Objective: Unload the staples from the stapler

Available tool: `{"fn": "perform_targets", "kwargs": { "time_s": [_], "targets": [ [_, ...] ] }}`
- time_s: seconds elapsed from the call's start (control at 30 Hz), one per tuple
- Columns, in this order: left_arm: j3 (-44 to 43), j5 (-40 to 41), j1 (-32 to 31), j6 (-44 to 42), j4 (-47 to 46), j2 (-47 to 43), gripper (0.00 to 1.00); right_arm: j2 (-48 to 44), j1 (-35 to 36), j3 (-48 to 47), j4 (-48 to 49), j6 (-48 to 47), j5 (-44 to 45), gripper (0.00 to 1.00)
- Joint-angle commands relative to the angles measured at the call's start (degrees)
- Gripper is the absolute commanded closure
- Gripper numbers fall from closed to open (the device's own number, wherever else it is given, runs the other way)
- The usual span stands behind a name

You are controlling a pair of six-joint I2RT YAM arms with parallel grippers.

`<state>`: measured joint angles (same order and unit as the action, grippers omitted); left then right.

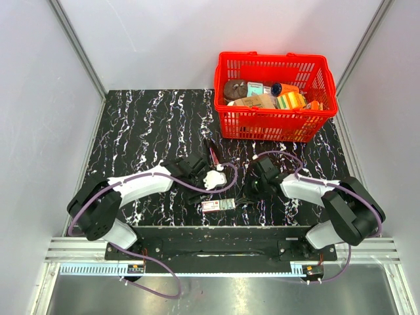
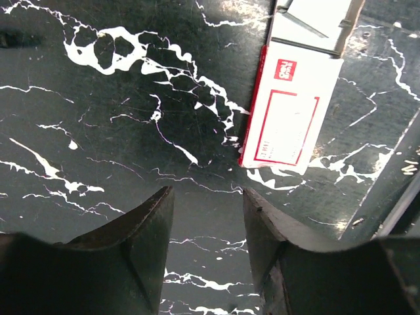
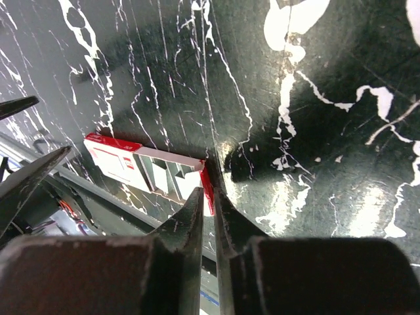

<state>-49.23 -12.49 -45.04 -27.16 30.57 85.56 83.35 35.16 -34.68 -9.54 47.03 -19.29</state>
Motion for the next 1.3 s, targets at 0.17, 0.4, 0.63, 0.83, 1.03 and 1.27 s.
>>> {"fn": "perform_targets", "kwargs": {
  "time_s": [0.17, 0.4, 0.63, 0.83, 1.03, 1.27],
  "targets": [
    [0.10, 3.26, -2.51, -0.53, -2.97, 1.98, 0.51, 0.67, -0.62, 1.36, 5.93, 2.02, -3.21, 0.86],
    [0.28, 3.09, -4.00, 0.26, -3.06, 2.25, 0.51, 1.90, -0.70, 2.33, 7.52, 2.63, -3.92, 0.87],
    [0.45, 3.17, -4.27, 0.35, -3.15, 2.42, 0.51, 1.73, -0.62, 3.30, 8.04, 2.81, -4.09, 0.85],
    [0.54, 3.26, -4.36, 0.44, -3.50, 2.86, 0.51, 0.85, -0.70, 3.39, 11.01, 3.25, -6.28, 0.81],
    [0.36, 3.44, -4.45, 0.70, -3.58, 2.95, 0.51, -2.14, -0.79, 3.30, 9.89, 2.28, -5.68, 0.78],
    [0.72, 4.23, -4.53, 0.53, -3.58, 2.68, 0.52, -3.81, -0.97, 5.32, 6.64, 0.88, -4.18, 0.78]
  ]
}}
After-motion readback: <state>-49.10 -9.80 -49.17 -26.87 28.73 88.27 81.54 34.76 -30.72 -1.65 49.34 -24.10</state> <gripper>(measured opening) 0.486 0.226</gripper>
